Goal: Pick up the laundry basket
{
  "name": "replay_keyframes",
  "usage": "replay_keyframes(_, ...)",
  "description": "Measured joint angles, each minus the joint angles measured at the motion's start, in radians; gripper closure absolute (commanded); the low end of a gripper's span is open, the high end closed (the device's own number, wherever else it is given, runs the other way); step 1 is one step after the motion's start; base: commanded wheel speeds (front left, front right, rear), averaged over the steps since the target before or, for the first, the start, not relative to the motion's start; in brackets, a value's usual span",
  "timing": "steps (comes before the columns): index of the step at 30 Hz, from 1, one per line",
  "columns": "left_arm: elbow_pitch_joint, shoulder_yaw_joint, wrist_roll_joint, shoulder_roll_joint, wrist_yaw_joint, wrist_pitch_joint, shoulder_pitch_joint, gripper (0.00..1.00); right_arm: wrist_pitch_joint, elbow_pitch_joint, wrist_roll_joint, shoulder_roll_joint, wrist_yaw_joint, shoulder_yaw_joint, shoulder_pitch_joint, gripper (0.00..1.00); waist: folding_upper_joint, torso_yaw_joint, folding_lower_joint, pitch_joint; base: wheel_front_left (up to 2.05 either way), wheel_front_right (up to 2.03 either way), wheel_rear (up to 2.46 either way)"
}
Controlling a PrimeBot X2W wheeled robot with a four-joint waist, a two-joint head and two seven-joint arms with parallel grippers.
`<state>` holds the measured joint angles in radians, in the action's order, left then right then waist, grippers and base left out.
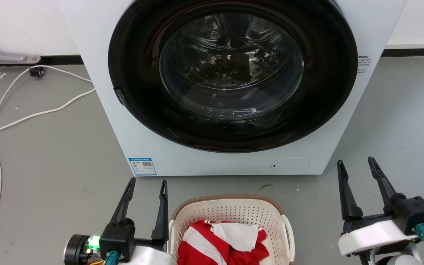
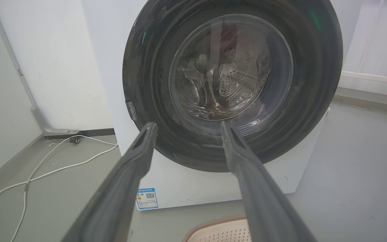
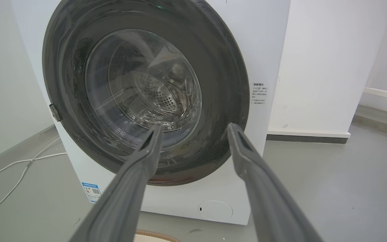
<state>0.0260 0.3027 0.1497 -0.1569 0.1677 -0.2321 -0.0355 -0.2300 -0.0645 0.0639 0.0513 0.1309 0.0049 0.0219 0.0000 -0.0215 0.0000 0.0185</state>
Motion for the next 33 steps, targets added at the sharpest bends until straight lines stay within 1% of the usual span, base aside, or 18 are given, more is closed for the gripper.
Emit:
replay_keyframes(3,0.0,-0.007,-0.004,0.009,-0.004,-0.004,-0.004,0.0,-0.007,-0.001,-0.014,0.0,0.0,0.001,-0.001,0.0,0.0,0.001,0.0,0.001,0.0,0.0,0.0)
replay_keyframes(5,0.0,-0.024,0.007,0.023,-0.021,-0.009,-0.012,0.0,-0.011,-0.004,-0.01,0.0,0.0,0.002,-0.001,0.0,0.0,0.002,0.0,0.002,0.0,0.0,0.0)
replay_keyframes(8,0.0,-0.051,0.0,0.037,-0.048,-0.013,-0.018,0.0,-0.016,-0.026,0.062,0.0,0.0,0.006,-0.002,0.0,0.0,0.003,0.0,0.003,0.0,0.0,0.0)
replay_keyframes(9,-0.001,-0.059,-0.004,0.043,-0.055,-0.015,-0.02,0.0,-0.016,-0.033,0.067,0.0,0.0,0.005,-0.003,0.0,0.0,0.003,0.0,0.004,0.0,0.0,0.0)
replay_keyframes(11,-0.003,-0.076,-0.008,0.054,-0.074,-0.018,-0.024,0.0,-0.021,-0.043,0.063,0.0,0.0,0.005,-0.003,0.0,0.0,0.004,0.0,0.007,0.0,0.0,0.0)
replay_keyframes(16,-0.02,-0.099,-0.061,0.072,-0.115,-0.027,-0.032,0.0,-0.028,-0.056,0.049,0.0,0.0,0.005,-0.001,0.0,0.0,0.003,0.0,0.014,0.0,0.0,0.0)
replay_keyframes(19,-0.035,-0.099,-0.104,0.075,-0.126,-0.03,-0.034,0.0,-0.033,-0.06,0.039,0.0,0.0,0.006,0.001,0.0,0.0,0.001,0.0,0.016,0.0,0.0,0.0)
replay_keyframes(33,-0.056,-0.129,-0.107,0.097,-0.16,-0.031,-0.037,0.0,-0.033,-0.062,0.053,0.0,0.0,0.011,0.005,0.0,0.0,0.0,0.0,0.015,0.0,0.0,0.0)
